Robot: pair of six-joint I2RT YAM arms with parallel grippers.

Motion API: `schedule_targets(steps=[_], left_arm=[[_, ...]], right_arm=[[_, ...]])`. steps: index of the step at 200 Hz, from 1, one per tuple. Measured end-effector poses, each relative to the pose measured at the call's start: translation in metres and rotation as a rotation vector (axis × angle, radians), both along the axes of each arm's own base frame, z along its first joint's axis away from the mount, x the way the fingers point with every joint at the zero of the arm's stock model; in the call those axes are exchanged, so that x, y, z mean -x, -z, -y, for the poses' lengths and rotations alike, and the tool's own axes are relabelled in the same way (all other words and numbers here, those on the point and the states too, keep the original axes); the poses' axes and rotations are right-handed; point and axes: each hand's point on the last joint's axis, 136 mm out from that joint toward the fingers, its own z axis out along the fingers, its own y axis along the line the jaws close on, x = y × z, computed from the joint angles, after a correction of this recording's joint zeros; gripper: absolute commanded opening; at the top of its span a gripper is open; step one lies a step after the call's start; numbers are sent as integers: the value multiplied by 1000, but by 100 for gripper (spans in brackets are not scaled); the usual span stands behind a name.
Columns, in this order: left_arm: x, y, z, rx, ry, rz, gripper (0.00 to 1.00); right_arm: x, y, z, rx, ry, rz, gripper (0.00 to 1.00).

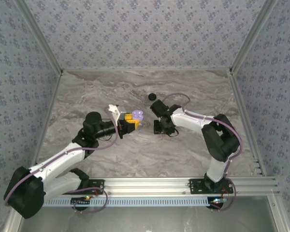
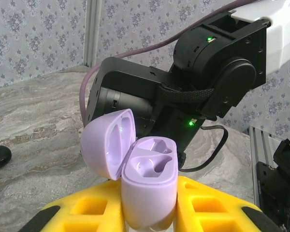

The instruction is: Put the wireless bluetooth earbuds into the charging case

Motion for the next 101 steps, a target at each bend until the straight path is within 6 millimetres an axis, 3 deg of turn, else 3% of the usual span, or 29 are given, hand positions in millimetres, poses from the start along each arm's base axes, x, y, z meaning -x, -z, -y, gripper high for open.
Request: schedule_targets(steps=[42,101], left_arm=[[0,0,0,0,0,0,25],[0,0,0,0,0,0,25]], right_arm=[[-2,2,9,54,33,3,36],[-12,3,1,60,22,2,31]])
